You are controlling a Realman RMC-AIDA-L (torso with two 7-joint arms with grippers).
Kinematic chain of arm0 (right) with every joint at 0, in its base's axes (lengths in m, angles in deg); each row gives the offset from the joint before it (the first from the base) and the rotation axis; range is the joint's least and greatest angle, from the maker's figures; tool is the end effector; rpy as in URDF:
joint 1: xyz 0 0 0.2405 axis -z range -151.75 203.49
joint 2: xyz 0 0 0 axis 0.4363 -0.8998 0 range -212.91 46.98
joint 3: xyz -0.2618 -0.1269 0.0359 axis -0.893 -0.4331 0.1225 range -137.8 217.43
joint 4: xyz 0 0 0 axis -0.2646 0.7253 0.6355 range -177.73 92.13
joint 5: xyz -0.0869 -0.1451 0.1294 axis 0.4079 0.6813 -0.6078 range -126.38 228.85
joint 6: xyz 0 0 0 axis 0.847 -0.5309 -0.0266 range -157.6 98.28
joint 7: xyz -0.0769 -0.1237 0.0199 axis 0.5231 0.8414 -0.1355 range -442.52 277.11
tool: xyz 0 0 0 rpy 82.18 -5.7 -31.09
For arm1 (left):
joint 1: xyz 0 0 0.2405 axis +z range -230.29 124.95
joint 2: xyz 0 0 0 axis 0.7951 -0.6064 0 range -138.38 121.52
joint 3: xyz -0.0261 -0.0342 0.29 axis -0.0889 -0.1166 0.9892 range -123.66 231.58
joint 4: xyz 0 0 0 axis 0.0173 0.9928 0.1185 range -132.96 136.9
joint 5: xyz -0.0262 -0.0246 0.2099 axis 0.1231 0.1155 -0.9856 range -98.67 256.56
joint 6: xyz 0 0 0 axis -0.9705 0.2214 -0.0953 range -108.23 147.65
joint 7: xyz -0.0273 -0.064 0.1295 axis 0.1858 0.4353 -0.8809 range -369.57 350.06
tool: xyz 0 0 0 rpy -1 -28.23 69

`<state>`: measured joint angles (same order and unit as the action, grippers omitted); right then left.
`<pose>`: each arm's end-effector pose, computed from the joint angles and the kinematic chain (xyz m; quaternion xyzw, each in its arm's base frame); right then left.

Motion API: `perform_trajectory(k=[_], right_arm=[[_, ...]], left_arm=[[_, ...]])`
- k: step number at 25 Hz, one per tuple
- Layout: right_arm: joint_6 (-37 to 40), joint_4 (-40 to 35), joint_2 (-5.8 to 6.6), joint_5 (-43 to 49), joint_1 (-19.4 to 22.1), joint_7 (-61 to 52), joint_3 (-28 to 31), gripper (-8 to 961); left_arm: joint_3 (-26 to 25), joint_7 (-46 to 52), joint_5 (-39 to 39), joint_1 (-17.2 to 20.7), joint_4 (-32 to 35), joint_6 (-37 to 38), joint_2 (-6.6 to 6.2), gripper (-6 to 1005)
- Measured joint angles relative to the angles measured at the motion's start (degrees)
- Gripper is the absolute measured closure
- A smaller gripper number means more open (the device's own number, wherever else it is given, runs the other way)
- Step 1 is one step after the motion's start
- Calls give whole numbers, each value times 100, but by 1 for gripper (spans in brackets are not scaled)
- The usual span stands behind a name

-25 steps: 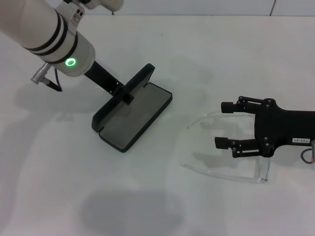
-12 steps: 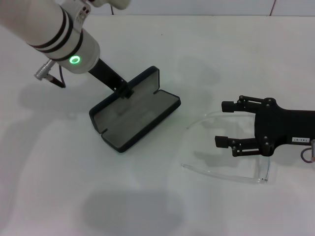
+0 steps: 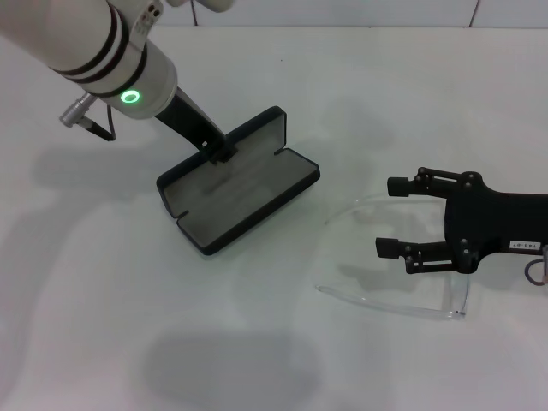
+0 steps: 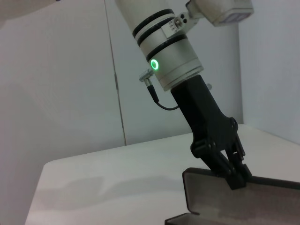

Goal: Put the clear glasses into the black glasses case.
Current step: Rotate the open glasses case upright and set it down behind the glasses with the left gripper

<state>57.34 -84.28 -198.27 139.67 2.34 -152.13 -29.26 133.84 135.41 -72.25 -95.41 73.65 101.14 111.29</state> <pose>0.2684 0.3260 -0.0300 -0.9539 0.0847 0.2721 0.0943 -0.1672 0.4165 -0.0334 -0.9293 -0.2560 0.1598 0.2128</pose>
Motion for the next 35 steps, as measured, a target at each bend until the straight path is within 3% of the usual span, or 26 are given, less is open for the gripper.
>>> perform_trajectory(k=[5,15,20,35], right_arm=[[-3,0,-1,-11,13,2,51,98],[49,19,-29,-11,18,7,53,98],[106,139,-35,-88,27,8,52,98],[111,202,-35,-116,-21,9,52,98]], left_arm=[[8,-818,29,58,99,-219,-1,781],[317,-3641,1076,199,18,-1331,7,756],[789,-3811,1002,174,-210,-1867,7,743],[1050,-3714,556,5,-794,-2235,16,705]])
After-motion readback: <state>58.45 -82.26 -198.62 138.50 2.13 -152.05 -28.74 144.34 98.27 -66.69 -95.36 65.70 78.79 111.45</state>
